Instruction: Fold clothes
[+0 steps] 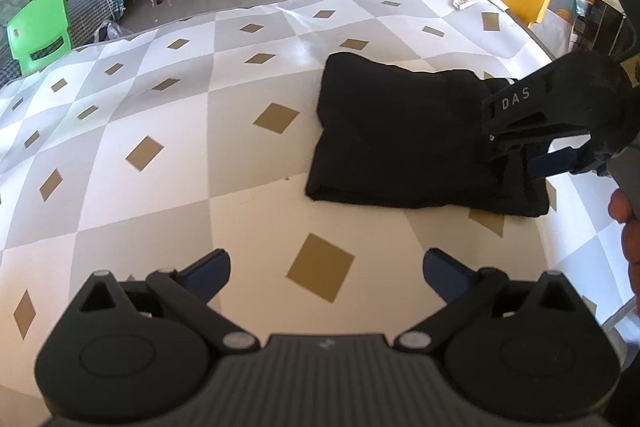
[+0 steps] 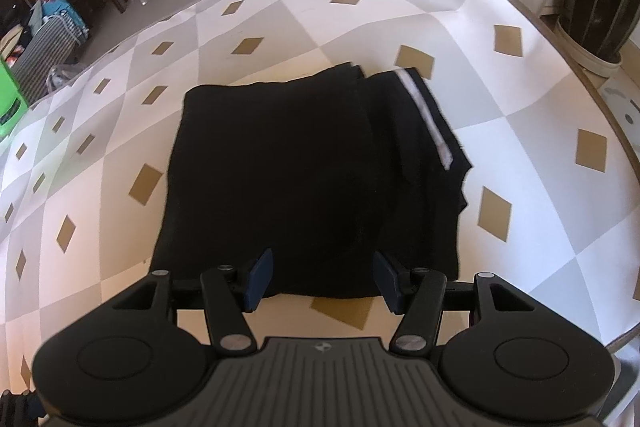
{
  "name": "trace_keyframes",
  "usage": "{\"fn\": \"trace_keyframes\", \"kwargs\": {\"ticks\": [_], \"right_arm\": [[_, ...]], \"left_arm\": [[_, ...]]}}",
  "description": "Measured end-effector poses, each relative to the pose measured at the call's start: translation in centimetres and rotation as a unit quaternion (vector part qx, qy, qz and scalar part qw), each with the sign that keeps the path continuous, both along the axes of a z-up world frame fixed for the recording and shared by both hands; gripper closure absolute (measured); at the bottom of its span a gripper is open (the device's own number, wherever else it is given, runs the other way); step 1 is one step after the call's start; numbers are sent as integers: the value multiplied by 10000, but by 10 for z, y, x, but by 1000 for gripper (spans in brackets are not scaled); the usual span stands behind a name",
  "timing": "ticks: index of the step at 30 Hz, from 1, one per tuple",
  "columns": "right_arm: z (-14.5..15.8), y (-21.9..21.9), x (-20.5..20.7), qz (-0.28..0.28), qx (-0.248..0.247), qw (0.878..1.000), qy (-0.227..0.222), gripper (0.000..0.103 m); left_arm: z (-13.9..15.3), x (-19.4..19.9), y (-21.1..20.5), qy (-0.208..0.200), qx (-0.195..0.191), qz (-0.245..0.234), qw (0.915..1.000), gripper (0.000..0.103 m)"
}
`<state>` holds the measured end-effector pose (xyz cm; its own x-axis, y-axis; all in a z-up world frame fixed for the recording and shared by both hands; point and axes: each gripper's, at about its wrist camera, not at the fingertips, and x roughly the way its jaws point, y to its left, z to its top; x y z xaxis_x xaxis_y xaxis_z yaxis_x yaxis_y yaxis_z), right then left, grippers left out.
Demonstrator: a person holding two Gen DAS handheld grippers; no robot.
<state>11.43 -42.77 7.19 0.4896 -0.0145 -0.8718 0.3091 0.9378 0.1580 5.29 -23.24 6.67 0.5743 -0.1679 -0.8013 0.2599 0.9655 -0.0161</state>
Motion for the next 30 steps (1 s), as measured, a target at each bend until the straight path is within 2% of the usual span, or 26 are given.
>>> {"fn": "trace_keyframes", "kwargs": {"ticks": [14,30], "right_arm": [[-4,53,5,634,-172,9978,101,48],[-12,115,4,1366,-309,9900,169,48]], "left_arm": [[-1,-1,50,132,-226,470,9986,0],[7,-8,85,71,-96,763,9970,1]]}}
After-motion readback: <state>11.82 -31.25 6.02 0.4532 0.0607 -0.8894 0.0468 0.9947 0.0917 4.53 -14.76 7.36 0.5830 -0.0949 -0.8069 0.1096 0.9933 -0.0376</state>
